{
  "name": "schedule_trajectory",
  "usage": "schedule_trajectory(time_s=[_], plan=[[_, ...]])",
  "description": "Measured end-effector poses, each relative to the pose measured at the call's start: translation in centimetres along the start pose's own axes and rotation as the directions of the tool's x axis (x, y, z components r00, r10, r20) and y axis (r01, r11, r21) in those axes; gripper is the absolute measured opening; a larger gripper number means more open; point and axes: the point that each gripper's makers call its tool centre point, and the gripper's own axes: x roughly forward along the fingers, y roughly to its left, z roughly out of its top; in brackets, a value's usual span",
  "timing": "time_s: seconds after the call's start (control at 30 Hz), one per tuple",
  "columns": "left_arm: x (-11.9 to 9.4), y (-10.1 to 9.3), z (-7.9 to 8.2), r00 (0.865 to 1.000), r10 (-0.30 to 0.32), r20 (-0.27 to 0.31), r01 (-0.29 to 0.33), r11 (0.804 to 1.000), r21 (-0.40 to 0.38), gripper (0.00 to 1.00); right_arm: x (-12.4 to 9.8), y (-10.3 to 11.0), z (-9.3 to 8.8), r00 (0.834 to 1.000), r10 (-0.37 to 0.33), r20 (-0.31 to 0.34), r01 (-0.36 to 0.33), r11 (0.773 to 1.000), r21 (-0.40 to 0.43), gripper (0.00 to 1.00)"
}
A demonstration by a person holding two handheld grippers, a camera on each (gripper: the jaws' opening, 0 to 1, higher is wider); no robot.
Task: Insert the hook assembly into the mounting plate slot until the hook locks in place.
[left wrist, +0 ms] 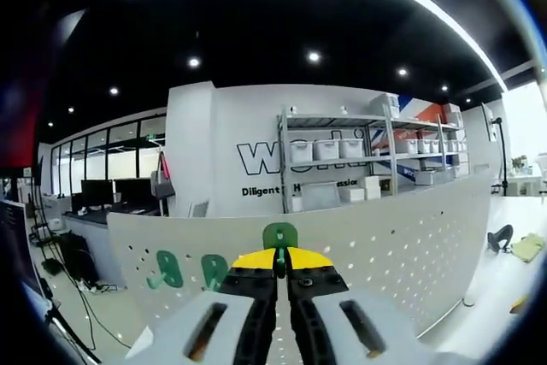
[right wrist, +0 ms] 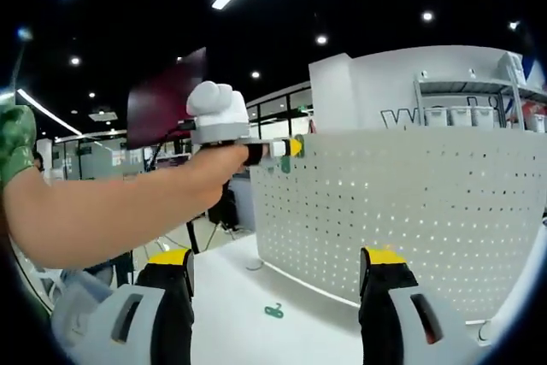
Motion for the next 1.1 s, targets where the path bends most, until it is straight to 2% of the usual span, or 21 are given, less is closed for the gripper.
schedule_trajectory(time_s=[0.2, 0.43, 0.53, 0.63, 0.8, 1.1], plan=[[-0.1, 0.1, -0.8, 1.000, 0.008, -0.010, -0.008, 1.000, -0.004, 0.03, -1.2, 0.6, 2.5, 0.998, -0.008, 0.058, 0.010, 1.000, -0.028, 0.82], [0.0, -0.2, -1.3, 1.000, 0.010, -0.015, -0.010, 1.000, 0.004, 0.03, -2.0, 1.0, 4.4, 0.996, 0.016, 0.089, -0.014, 1.000, -0.021, 0.82], [0.0, -0.1, -1.5, 1.000, 0.013, -0.020, -0.013, 1.000, -0.001, 0.03, -2.3, 0.8, 4.6, 0.995, 0.037, 0.094, -0.040, 0.999, 0.030, 0.82], [0.1, 0.1, -1.6, 1.000, 0.017, -0.023, -0.017, 1.000, -0.003, 0.03, -2.5, 0.0, 4.3, 0.996, 0.029, 0.087, -0.029, 1.000, -0.002, 0.82], [0.3, 0.1, -1.7, 1.000, 0.016, -0.024, -0.016, 1.000, 0.006, 0.03, -3.1, -1.4, 4.0, 0.996, 0.036, 0.085, -0.036, 0.999, -0.002, 0.82], [0.6, 0.0, -2.1, 0.999, 0.017, -0.033, -0.016, 1.000, 0.017, 0.03, -4.1, -2.5, 4.9, 0.992, 0.079, 0.100, -0.077, 0.997, -0.019, 0.82]])
